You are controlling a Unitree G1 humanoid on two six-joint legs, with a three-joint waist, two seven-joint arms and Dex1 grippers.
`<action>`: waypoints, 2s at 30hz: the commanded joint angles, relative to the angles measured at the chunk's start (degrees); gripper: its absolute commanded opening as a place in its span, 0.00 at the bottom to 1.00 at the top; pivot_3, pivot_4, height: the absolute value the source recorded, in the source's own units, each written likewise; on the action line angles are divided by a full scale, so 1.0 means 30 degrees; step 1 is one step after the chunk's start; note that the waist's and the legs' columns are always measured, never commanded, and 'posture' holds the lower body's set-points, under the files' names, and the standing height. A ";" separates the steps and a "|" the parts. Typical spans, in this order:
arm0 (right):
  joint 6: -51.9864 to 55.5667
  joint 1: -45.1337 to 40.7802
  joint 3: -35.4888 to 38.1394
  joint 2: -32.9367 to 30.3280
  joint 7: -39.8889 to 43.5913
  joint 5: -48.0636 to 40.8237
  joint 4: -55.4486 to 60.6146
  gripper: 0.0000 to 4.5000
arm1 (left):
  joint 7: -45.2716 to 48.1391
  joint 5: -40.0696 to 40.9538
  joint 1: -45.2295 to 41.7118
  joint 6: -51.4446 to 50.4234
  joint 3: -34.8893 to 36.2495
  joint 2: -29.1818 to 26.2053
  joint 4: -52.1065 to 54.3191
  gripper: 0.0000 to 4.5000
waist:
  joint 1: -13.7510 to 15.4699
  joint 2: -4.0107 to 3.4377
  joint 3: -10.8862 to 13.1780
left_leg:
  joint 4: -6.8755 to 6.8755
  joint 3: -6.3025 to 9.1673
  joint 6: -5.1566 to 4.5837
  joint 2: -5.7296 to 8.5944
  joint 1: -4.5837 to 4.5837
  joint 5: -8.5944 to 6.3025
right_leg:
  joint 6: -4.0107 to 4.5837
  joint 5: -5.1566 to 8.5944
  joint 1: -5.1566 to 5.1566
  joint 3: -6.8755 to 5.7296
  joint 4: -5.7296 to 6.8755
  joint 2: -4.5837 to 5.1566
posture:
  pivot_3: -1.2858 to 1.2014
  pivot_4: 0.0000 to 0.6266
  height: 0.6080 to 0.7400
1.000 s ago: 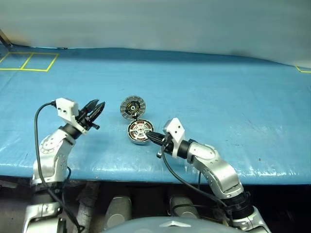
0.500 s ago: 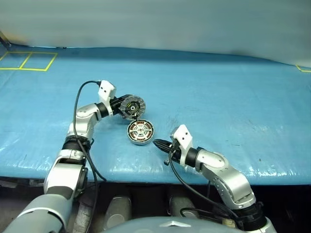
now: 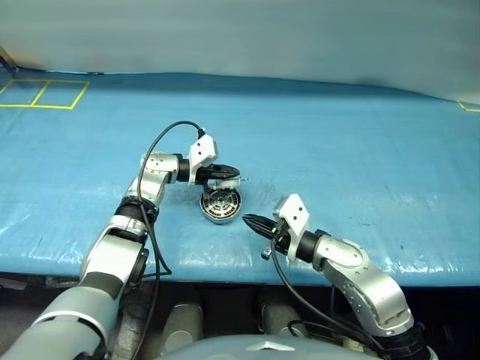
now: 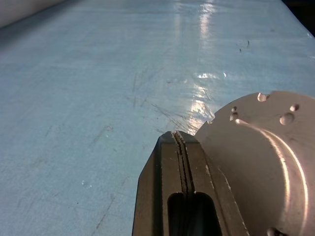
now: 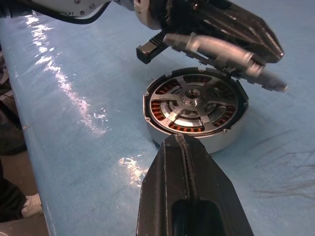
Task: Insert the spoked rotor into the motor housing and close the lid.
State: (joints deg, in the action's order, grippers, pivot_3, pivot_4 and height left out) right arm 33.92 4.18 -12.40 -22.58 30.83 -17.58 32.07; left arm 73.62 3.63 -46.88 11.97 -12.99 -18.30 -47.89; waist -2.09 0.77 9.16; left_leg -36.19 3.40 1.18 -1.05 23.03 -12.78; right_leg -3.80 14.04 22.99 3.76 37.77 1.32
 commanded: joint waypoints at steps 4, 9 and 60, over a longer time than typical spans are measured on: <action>-0.0630 0.0638 0.1151 -0.0258 -0.0573 0.0117 0.0722 0.00 | 0.2551 -0.1378 0.0720 0.2218 -0.1953 -0.0838 0.1998 0.00 | -0.0041 0.0001 0.0000 | -0.0007 0.0001 0.0000 -0.0004 -0.0004 0.0000 | -0.0002 0.0003 0.0000 0.0002 0.0010 -0.0006 | 0.52 0.24 1.00; -0.0766 0.0527 0.1017 -0.0280 -0.0684 0.0316 0.0758 0.00 | 0.2848 -0.3297 0.1179 0.4990 -0.3859 -0.1801 0.1897 0.00 | -0.0052 -0.0003 -0.0015 | -0.0005 -0.0008 -0.0002 -0.0023 -0.0085 -0.0001 | 0.0000 0.0013 -0.0053 0.0018 0.0018 -0.0024 | 0.52 0.24 1.00; -0.3075 -0.8267 -0.2414 0.2009 0.1860 0.3145 -0.8986 0.98 | -0.6700 0.6897 1.7224 -0.7751 0.4827 -0.3831 2.1123 0.00 | -0.0029 -0.0020 0.0001 | -0.0046 -0.0026 -0.0008 -0.0043 -0.0055 -0.0004 | 0.0082 -0.0022 -0.0013 0.0010 0.0058 -0.0007 | 0.52 0.24 1.00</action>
State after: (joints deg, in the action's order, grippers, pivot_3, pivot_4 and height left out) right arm 26.19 -20.16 -20.42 -16.71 36.80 -8.55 4.45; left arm 53.71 23.62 5.48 -11.70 1.18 -29.55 13.76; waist -2.18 0.71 9.16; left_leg -36.33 3.32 1.15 -1.18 22.86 -12.79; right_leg -3.56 13.97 22.95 3.79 37.94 1.30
